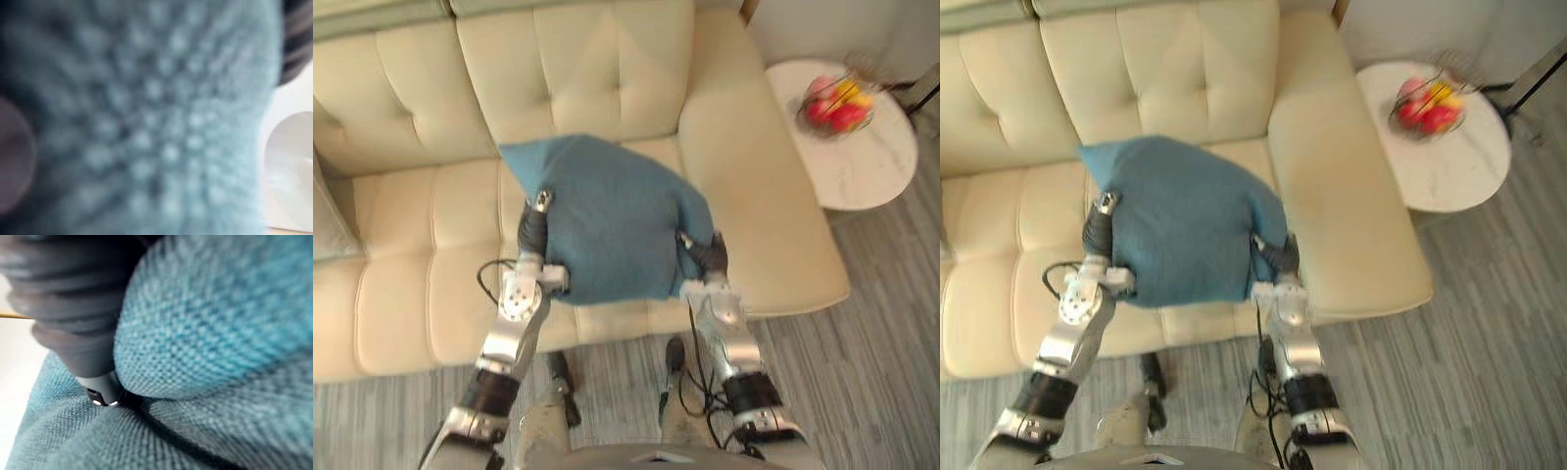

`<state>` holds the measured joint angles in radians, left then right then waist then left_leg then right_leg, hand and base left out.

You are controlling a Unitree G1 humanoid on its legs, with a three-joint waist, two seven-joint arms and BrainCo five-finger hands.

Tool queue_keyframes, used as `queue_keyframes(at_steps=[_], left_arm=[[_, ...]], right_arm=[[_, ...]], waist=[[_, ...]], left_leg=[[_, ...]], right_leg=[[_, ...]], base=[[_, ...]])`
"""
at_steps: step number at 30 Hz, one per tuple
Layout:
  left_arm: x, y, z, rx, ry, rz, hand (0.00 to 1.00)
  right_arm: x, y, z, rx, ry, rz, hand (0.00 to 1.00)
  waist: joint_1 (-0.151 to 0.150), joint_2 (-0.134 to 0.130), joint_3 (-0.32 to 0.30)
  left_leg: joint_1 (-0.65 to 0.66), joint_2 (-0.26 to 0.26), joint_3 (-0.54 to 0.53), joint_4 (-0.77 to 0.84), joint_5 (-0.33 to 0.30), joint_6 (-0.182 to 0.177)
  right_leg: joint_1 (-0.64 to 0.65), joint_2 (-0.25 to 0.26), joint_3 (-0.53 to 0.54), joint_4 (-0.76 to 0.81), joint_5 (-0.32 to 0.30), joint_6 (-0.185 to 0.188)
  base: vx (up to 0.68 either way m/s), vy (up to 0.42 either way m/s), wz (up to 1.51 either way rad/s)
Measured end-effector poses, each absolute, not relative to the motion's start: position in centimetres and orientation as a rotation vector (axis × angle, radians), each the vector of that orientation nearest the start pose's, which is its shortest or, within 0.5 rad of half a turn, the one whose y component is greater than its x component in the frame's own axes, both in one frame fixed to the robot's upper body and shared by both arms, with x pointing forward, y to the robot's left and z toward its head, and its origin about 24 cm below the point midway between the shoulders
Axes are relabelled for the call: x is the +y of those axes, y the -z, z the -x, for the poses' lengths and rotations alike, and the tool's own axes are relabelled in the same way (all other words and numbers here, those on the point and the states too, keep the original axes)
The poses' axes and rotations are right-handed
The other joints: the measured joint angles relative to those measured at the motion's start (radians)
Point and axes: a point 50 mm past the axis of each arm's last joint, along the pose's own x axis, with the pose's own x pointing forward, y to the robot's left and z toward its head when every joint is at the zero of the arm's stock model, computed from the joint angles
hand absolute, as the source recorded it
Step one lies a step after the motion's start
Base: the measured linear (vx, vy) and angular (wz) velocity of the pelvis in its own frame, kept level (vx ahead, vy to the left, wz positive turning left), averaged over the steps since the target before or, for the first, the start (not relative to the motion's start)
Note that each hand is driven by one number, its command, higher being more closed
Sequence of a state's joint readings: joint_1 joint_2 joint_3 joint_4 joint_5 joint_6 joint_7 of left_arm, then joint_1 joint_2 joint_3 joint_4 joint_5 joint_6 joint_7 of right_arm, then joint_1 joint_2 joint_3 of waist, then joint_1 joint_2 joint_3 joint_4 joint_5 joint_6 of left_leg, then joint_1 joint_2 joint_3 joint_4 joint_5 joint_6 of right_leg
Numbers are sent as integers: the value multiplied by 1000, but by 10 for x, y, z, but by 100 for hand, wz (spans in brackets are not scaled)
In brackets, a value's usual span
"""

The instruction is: Pick up cushions and gather them together orderly.

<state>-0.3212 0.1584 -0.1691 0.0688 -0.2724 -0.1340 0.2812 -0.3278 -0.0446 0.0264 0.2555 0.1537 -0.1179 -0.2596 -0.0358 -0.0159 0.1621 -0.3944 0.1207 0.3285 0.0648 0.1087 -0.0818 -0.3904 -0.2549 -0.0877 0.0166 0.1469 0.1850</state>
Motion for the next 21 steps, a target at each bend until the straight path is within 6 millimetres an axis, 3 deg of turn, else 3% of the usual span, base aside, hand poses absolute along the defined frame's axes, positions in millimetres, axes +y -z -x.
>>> queue_keyframes(at_steps=[3, 4, 5, 7, 8, 9, 15, 21], left_arm=[[136, -149, -322, -406, -95, 148, 100], [135, -166, -329, -460, -100, 141, 100], [133, -196, -337, -553, -104, 137, 100], [132, -224, -343, -642, -109, 132, 100], [132, -246, -345, -705, -110, 127, 0], [132, -270, -346, -776, -121, 131, 0], [127, -329, -355, -897, -164, 127, 0], [127, -367, -358, -938, -247, 148, 0]], right_arm=[[-132, -122, -332, -277, 191, -191, 100], [-130, -143, -339, -333, 214, -231, 100], [-129, -175, -348, -425, 241, -264, 100], [-128, -206, -353, -512, 252, -295, 100], [-126, -230, -354, -577, 267, -316, 100], [-124, -258, -354, -652, 278, -346, 0], [-125, -331, -353, -818, 395, -398, 0], [-121, -367, -354, -842, 505, -411, 0]], waist=[[9, 3, 14], [17, 4, 25], [27, 8, 47], [32, 10, 62], [40, 11, 83], [40, 16, 116], [36, 42, 170], [39, 53, 218]], left_leg=[[-47, 1, -7, 7, 8, 2], [-64, 1, -11, 9, 13, 4], [-96, 1, -23, 13, 22, 6], [-126, 0, -31, 9, 36, 7], [-132, -2, -33, -4, 49, 6], [-133, -6, -47, -19, 63, 5], [-164, -22, -113, -125, 147, -7], [-189, -29, -144, -142, 169, -4]], right_leg=[[-51, 0, -2, 23, -1, -1], [-69, -1, 0, 30, -1, -1], [-96, -1, -4, 39, -1, -1], [-123, -1, -8, 43, 1, -3], [-134, -1, -8, 44, 5, -5], [-136, -2, -13, 44, 6, -5], [-179, -4, -53, 45, 6, -6], [-197, -9, -76, 45, 6, -5]], base=[[-46, -6, 6], [-44, -10, 14], [-45, -10, 14], [-44, -13, 15], [-35, -15, 15], [-19, -13, 13], [2, -15, 21], [10, 3, 11]])
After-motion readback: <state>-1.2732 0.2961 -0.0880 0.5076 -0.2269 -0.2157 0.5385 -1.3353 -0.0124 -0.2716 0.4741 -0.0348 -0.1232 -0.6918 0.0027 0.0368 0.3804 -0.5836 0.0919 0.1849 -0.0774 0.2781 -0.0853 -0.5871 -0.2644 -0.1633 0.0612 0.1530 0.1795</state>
